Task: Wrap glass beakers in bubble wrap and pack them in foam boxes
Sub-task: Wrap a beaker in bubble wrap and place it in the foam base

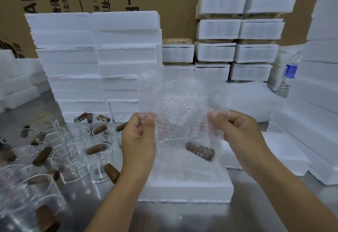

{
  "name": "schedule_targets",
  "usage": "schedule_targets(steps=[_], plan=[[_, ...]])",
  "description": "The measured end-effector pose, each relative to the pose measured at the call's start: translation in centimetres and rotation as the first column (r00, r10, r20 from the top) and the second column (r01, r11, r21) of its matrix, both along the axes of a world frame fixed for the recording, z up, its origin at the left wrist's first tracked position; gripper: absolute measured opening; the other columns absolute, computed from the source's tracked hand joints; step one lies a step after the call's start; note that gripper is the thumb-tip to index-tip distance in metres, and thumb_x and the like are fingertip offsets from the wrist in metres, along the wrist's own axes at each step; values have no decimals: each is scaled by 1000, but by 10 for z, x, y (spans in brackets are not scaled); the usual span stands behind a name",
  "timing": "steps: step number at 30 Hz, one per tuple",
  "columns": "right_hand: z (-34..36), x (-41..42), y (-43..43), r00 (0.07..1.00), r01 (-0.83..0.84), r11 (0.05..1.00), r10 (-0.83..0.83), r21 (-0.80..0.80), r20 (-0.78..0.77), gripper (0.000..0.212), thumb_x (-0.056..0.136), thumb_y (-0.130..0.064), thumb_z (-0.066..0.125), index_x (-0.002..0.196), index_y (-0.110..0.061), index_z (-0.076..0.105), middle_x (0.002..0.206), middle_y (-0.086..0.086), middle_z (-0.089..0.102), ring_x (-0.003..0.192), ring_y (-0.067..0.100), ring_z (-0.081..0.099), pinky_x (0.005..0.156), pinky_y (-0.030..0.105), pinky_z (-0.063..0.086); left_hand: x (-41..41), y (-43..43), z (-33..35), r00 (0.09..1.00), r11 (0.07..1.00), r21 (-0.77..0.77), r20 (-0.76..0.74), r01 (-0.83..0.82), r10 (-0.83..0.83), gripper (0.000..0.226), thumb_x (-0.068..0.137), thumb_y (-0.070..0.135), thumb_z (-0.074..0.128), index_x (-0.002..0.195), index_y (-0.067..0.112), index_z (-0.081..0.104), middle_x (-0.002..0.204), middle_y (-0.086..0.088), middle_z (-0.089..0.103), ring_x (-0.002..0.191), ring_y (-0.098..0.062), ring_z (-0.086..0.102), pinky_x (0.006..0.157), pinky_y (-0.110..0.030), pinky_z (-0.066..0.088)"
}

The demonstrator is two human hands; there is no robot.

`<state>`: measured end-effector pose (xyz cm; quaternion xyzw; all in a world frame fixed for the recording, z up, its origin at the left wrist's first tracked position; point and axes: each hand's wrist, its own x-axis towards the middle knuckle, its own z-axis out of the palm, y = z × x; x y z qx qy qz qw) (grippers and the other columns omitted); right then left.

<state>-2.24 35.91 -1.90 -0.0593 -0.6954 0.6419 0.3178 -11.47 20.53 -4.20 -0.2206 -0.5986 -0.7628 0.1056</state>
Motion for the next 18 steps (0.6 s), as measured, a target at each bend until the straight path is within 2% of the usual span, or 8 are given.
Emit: schedule_targets(steps=[4, 6, 8, 12, 14, 16, 17, 18], plan=[[1, -1, 0, 999, 38, 998, -40, -57, -34, 29, 70, -47, 60, 81, -23, 74, 84, -7, 75, 83, 7, 70, 71, 16, 53, 6, -1, 5, 968, 968, 14, 11, 249, -249, 14, 83, 27, 57, 72, 23, 66, 65, 17, 61, 65, 3, 56, 66, -9, 46], [0, -1, -2, 999, 23, 984, -30, -177, -35, 24, 68, -49, 60, 74, -31, 75, 83, -10, 74, 83, 6, 69, 69, 22, 56, 9, -1, 5, 904, 904, 55, 43, 424, -426, 15, 75, 29, 58, 73, 30, 73, 71, 14, 66, 71, -1, 63, 70, -12, 50], [-2, -2, -5, 997, 52, 979, -60, -197, -38, 18, 74, -48, 58, 67, -39, 72, 75, -17, 71, 75, -2, 66, 68, 17, 54, 12, 0, 4, 830, 834, 131, 99, 536, -549, 17, 72, 30, 60, 78, 32, 75, 85, 9, 72, 88, -8, 68, 82, -23, 54], [-3, -2, -10, 992, 93, 975, -108, -201, -65, 29, 89, -38, 54, 64, -28, 66, 64, -16, 64, 64, -2, 60, 56, 13, 49, 16, 1, 1, 798, 810, 116, 138, 575, -586, 23, 74, 37, 60, 91, 35, 75, 103, 8, 72, 106, -12, 65, 94, -29, 50], [-4, -3, -8, 990, 130, 966, -141, -223, -31, 30, 90, -38, 54, 66, -24, 66, 69, -11, 66, 69, 3, 62, 65, 17, 51, 16, -4, 0, 806, 816, 30, 141, 577, -575, 44, 69, 55, 65, 107, 33, 71, 117, 7, 68, 117, -15, 59, 98, -31, 48], [-4, -3, -5, 985, 168, 944, -173, -283, 8, 31, 90, -38, 56, 66, -24, 69, 71, -14, 69, 67, 1, 65, 60, 13, 51, 14, -8, -2, 801, 788, -143, 112, 599, -588, 99, 46, 77, 70, 132, 32, 52, 136, 8, 55, 129, -14, 48, 108, -40, 37], [-4, -2, -4, 985, 170, 932, -174, -320, 16, 31, 90, -37, 57, 64, -28, 71, 71, -15, 70, 64, -1, 65, 54, 12, 51, 15, -9, -1, 794, 763, -231, 88, 604, -602, 113, 34, 82, 70, 136, 41, 43, 138, 17, 50, 131, -6, 44, 108, -35, 36], [-4, -1, -3, 986, 160, 924, -163, -346, 20, 32, 91, -36, 57, 63, -31, 72, 71, -15, 71, 62, -2, 66, 50, 13, 51, 17, -10, 0, 794, 746, -303, 62, 593, -605, 110, 27, 83, 71, 130, 59, 39, 132, 34, 48, 125, 9, 43, 103, -20, 39]])
